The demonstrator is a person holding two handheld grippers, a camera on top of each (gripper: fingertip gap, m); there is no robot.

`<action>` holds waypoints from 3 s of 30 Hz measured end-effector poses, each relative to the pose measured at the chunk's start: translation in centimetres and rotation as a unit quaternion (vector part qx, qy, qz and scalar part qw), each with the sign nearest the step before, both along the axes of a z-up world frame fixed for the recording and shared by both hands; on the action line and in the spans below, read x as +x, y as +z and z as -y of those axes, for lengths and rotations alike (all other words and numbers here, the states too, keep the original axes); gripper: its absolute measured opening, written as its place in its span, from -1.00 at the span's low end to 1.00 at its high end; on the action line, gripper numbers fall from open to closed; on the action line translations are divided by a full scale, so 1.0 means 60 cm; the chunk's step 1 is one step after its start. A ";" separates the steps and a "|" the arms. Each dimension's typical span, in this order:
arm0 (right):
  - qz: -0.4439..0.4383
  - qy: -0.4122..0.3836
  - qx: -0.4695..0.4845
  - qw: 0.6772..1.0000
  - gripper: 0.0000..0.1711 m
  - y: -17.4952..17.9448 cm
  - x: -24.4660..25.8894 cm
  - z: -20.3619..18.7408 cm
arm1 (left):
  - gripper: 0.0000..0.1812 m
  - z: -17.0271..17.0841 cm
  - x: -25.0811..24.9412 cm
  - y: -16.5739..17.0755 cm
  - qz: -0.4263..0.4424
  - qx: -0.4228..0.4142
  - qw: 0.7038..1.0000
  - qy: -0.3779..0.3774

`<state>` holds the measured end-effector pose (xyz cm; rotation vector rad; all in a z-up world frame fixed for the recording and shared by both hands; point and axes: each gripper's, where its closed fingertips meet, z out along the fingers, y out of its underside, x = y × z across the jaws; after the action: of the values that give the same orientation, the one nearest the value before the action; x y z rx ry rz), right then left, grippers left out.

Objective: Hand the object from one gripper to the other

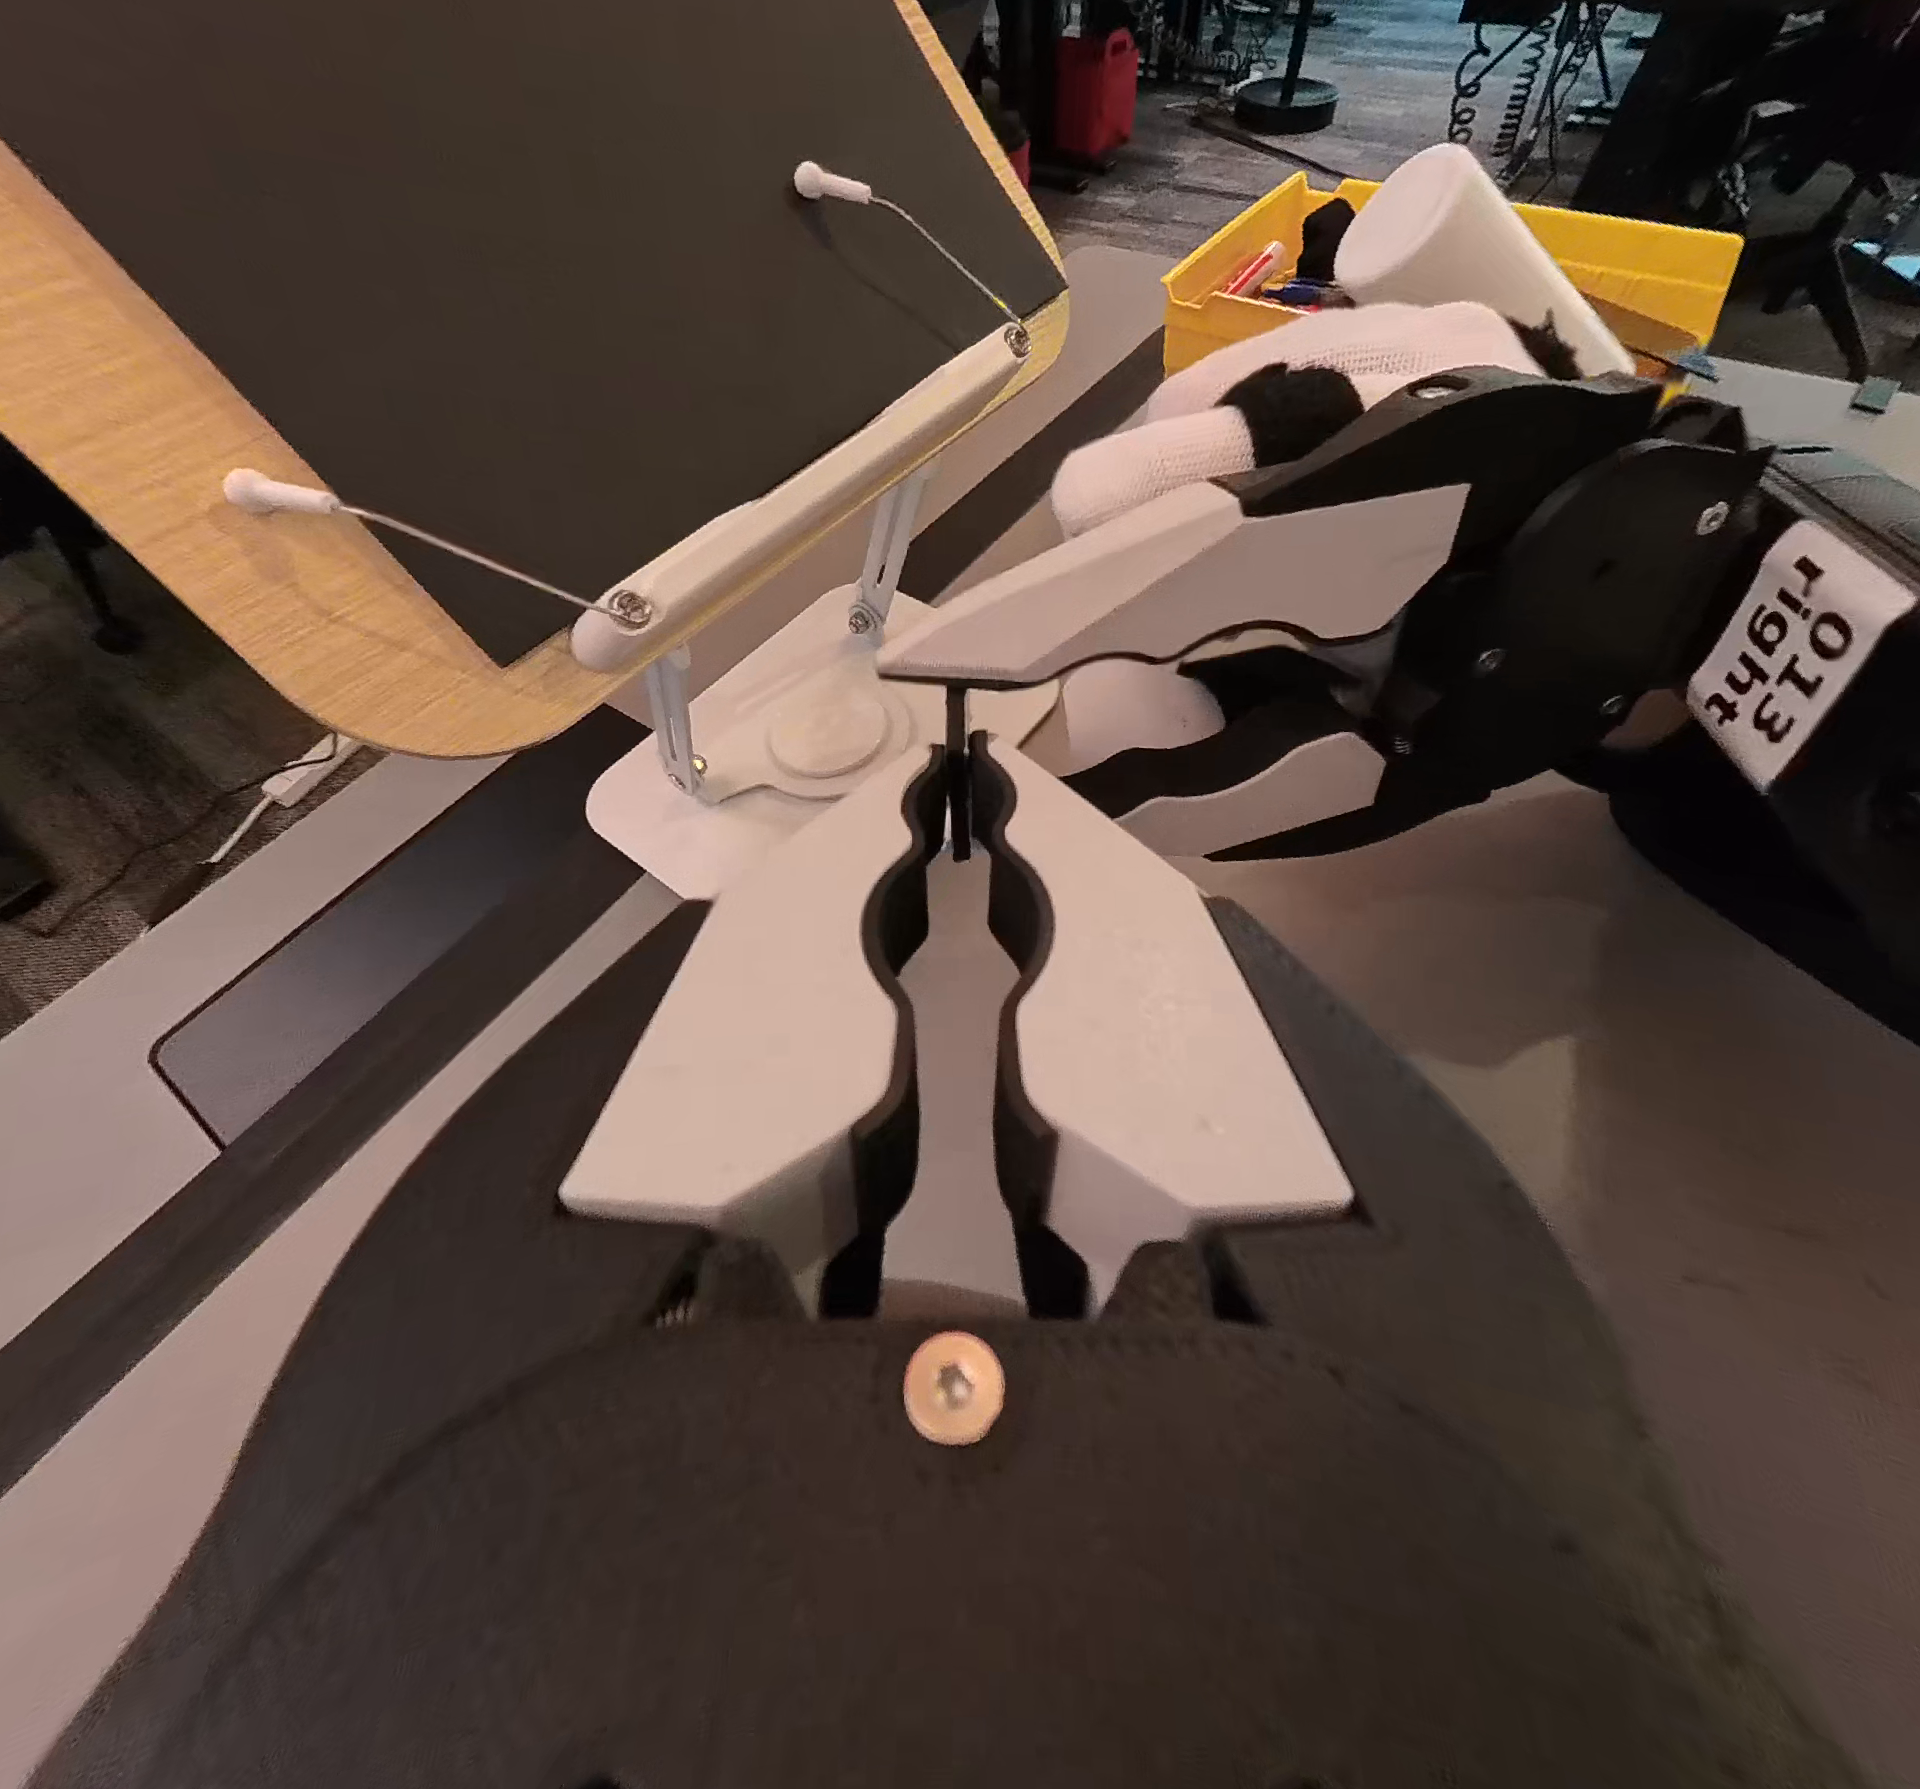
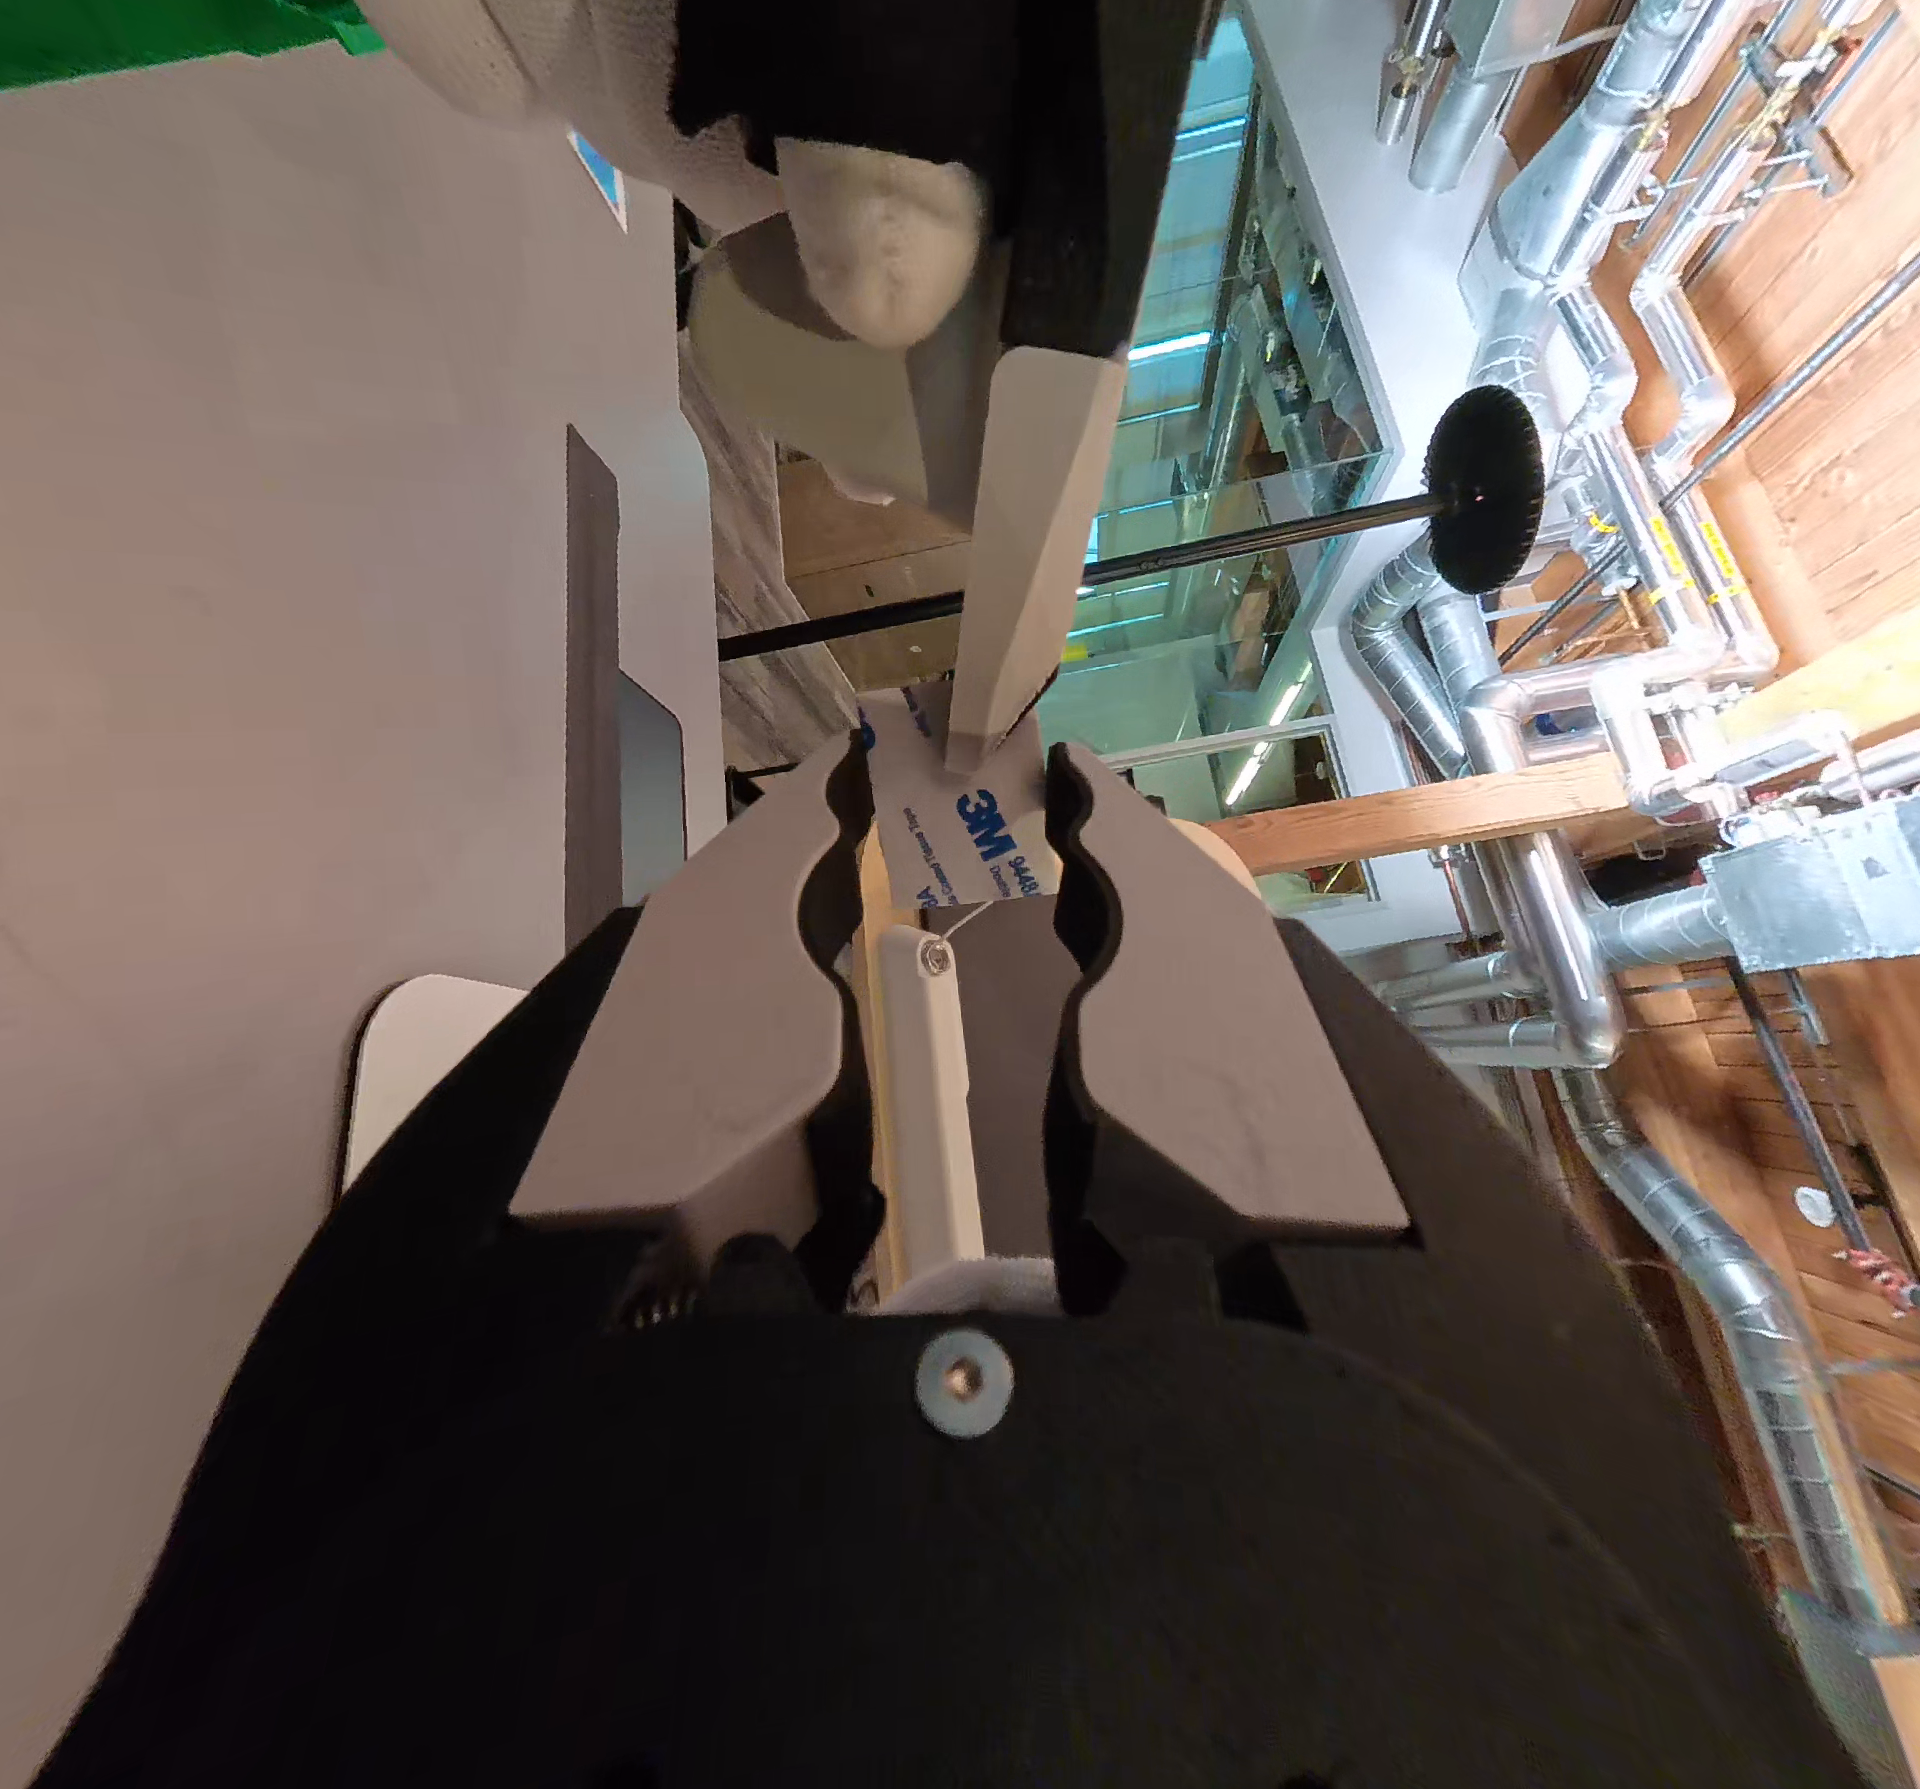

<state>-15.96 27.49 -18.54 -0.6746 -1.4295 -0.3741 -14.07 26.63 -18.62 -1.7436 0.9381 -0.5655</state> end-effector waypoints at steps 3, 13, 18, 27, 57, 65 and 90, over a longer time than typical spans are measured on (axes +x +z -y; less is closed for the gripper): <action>-0.027 -0.005 -0.033 0.999 -0.65 0.007 0.008 -0.010 | -0.84 -0.008 -0.003 0.007 -0.017 0.042 0.999 0.018; -0.353 0.246 -0.661 0.615 -0.64 0.075 0.051 -0.023 | -0.12 -0.020 0.011 0.057 -0.195 0.424 0.880 0.085; -0.294 0.296 -0.721 0.554 -0.66 0.060 0.038 0.013 | -0.15 -0.011 0.035 0.056 -0.195 0.498 0.840 0.091; -0.209 0.348 -0.751 0.521 -0.65 0.043 0.026 0.071 | -0.44 0.009 0.050 0.047 -0.201 0.531 0.821 0.056; -0.027 0.153 -0.204 0.966 -0.41 0.037 0.041 0.076 | -0.55 0.000 -0.008 -0.029 -0.337 0.309 0.889 -0.002; 0.036 0.108 -0.055 0.992 -0.27 0.012 0.020 0.069 | -0.54 0.013 -0.022 -0.046 -0.233 0.165 0.958 -0.041; 0.054 0.122 0.050 0.990 -0.63 -0.037 -0.042 0.104 | -0.54 0.100 -0.007 -0.058 -0.046 -0.068 0.974 -0.213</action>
<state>-18.51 21.28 -20.78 -0.3979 -1.5644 -0.2912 -14.50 20.62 -22.07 -1.7061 1.3809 -0.8465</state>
